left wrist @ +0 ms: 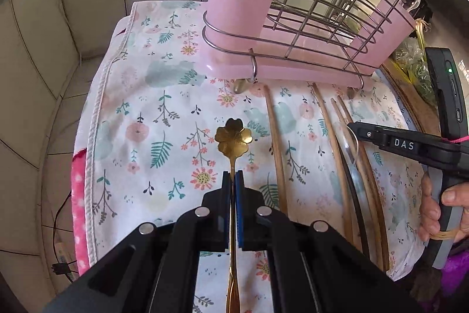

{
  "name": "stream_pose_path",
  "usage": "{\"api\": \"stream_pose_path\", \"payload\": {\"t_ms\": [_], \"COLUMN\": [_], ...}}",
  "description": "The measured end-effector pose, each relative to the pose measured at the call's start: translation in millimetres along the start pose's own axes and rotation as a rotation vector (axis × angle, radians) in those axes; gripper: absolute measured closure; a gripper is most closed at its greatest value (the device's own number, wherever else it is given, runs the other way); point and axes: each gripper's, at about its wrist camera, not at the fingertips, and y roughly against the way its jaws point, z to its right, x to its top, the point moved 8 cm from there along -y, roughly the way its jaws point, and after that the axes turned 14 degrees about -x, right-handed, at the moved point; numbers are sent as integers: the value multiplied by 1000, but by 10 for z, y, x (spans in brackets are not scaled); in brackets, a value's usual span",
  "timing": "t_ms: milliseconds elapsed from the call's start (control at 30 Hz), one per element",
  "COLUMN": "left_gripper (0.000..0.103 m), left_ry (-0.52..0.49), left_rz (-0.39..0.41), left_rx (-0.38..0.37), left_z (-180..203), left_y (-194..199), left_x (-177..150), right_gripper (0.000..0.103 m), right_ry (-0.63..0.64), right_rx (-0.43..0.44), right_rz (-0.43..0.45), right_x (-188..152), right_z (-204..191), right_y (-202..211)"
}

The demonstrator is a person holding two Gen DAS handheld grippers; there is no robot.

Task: Organize utensils
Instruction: 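Grasp a wooden chopstick with the right tool while the left tool holds the gold spoon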

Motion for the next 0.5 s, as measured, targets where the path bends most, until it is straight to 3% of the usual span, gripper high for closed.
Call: {"api": "stream_pose_path", "payload": {"t_ms": [167, 267, 500], "left_gripper": [101, 101, 101], "left_ry": [0, -7, -6], "left_rz": [8, 28, 110], "left_rx": [-6, -3, -2], "left_z": [29, 61, 118], "left_y": [4, 62, 281], "left_x": [17, 42, 152], "right_gripper": [89, 95, 97], "right_ry": [6, -7, -52], "right_rx": [-43, -48, -41], "right_rz": [18, 41, 113], "right_x": [61, 71, -73], "right_z": [-32, -82, 63], "right_y": [-23, -22, 221]}}
